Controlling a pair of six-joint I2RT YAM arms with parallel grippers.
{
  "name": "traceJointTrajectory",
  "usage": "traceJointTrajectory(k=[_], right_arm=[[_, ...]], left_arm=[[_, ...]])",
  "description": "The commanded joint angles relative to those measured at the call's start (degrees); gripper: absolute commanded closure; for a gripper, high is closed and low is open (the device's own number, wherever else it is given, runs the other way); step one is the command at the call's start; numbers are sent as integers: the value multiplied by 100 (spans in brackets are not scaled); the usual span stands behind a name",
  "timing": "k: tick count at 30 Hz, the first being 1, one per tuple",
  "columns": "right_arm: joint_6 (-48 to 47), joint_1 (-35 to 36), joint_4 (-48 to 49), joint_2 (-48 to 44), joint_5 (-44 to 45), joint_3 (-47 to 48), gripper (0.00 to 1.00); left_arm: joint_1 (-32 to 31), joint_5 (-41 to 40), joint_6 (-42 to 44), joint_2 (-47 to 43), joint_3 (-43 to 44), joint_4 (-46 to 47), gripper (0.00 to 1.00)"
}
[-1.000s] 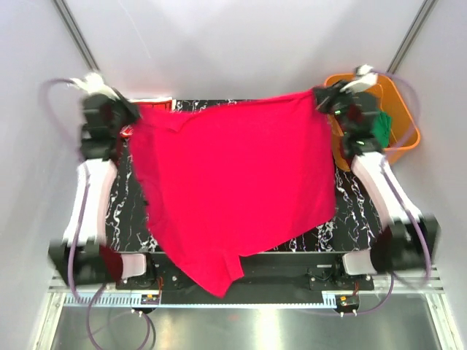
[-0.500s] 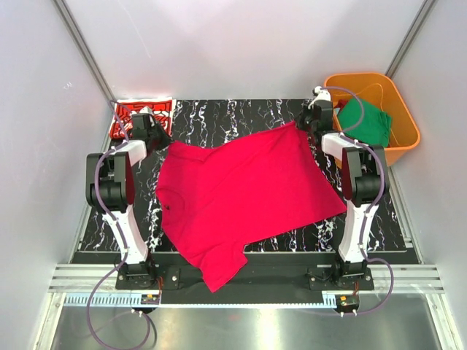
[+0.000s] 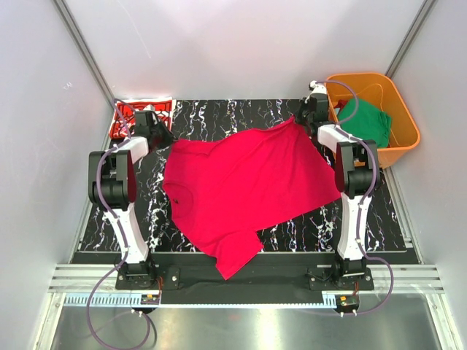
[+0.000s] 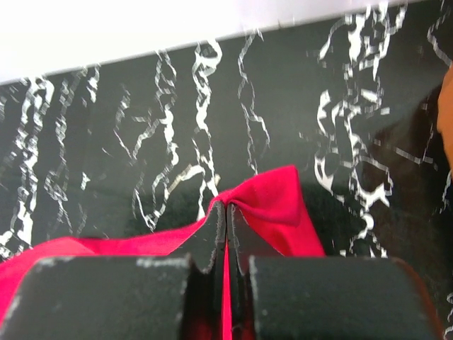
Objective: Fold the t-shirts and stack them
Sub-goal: Flatten the tshirt out, then fold the tshirt
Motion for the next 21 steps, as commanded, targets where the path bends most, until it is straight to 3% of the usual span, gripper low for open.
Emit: traceJointTrajectory(k=[1, 12, 21], right_arm=[[-102, 27, -248, -12, 42, 262, 99], [-75, 27, -908, 278, -64, 886, 97], [-207, 9, -1250, 611, 42, 1431, 97]], left_arm=[[-4, 36, -200, -243, 334, -442, 100], [-4, 387, -1079, -1534, -834, -268, 100], [-4, 335, -1133, -2756, -1546, -408, 100]])
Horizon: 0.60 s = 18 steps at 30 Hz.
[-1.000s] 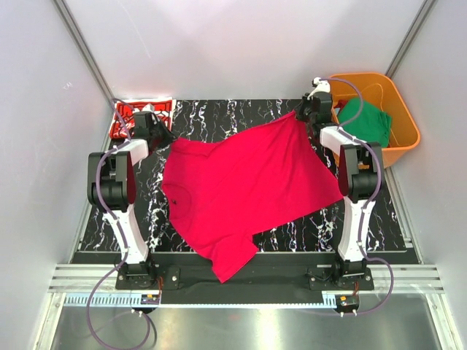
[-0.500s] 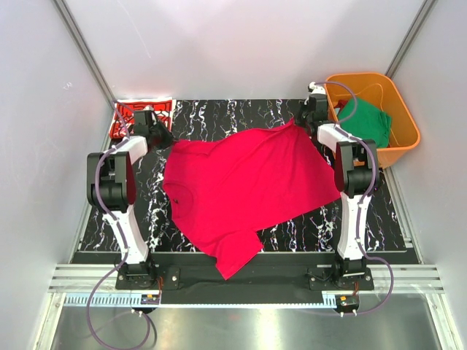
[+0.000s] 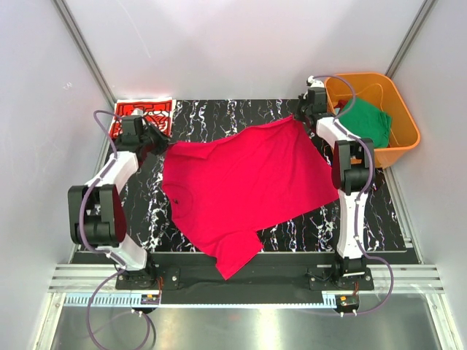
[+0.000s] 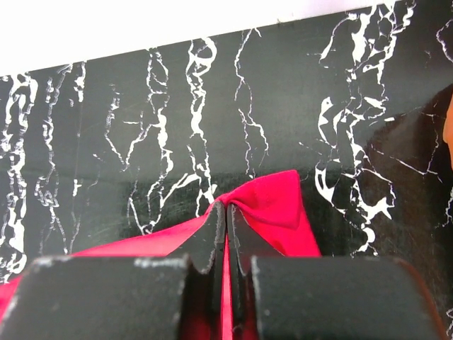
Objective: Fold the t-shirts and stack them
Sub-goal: Fold the tshirt
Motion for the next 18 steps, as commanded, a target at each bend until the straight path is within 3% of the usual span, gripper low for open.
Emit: traceJointTrajectory(k=[1, 9, 10, 18], right_arm=[[-159, 0, -131, 148, 37, 358, 97], [-45, 0, -403, 334, -156, 745, 96], [-10, 0, -438, 307, -121, 719, 100], [105, -9, -851, -317, -139, 244, 100]], left_arm=[[-11, 9, -64, -538, -183, 88, 100], [-11, 298, -81, -890, -227, -167, 100], [-19, 377, -90, -917, -297, -175, 100], [-37, 554, -196, -1540, -789, -324, 100]])
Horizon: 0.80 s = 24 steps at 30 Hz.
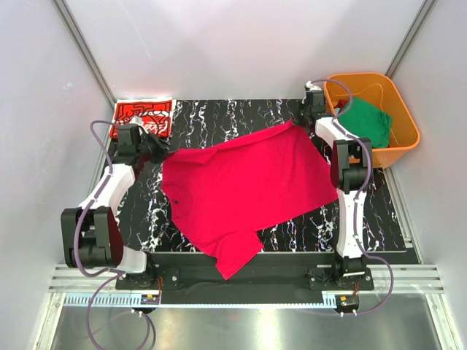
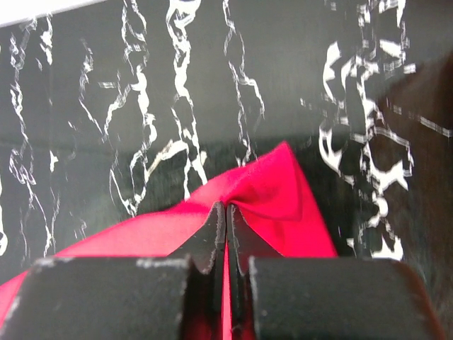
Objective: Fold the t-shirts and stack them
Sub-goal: Fold the tshirt
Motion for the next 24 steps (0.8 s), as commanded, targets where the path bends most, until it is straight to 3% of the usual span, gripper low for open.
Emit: traceJointTrajectory(k=[1, 13, 24], right_arm=[[-24, 2, -351, -605, 3, -5, 100], [-332, -68, -1020, -1071, 180, -251, 100], [-227, -138, -1152, -1072, 21, -585, 100]], left_arm=[[-24, 185, -45, -579, -160, -128, 100], [-77, 465, -405, -1598, -1267, -269, 100], [-173, 509, -563, -1994, -1567, -471, 100]])
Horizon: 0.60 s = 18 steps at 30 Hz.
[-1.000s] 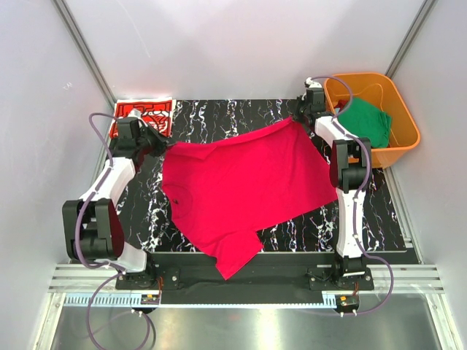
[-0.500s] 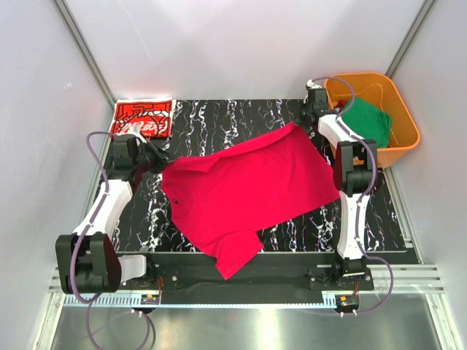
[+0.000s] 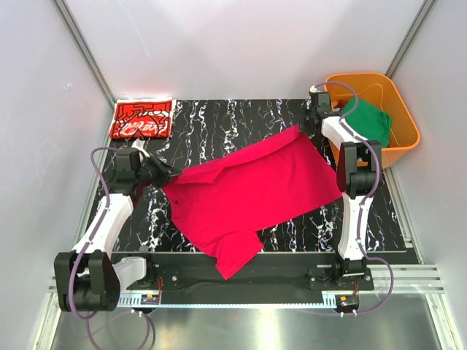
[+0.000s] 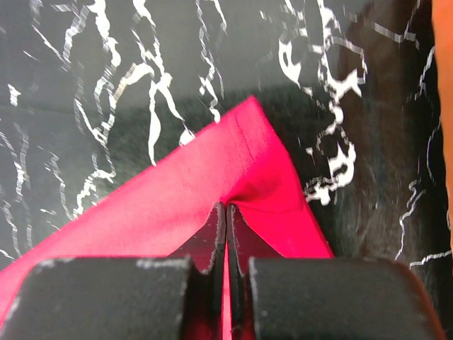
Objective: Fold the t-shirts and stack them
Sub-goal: Fold the tshirt
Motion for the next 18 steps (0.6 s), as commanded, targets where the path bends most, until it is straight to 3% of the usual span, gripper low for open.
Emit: traceJointTrajectory(k=[1, 18], right_arm=[[-15, -25, -46, -289, -84, -70, 100], [-24, -77, -239, -113, -110, 18, 100]], left_arm=[[1, 171, -124, -237, -89, 68, 100], [-7, 136, -186, -282, -889, 182, 100]])
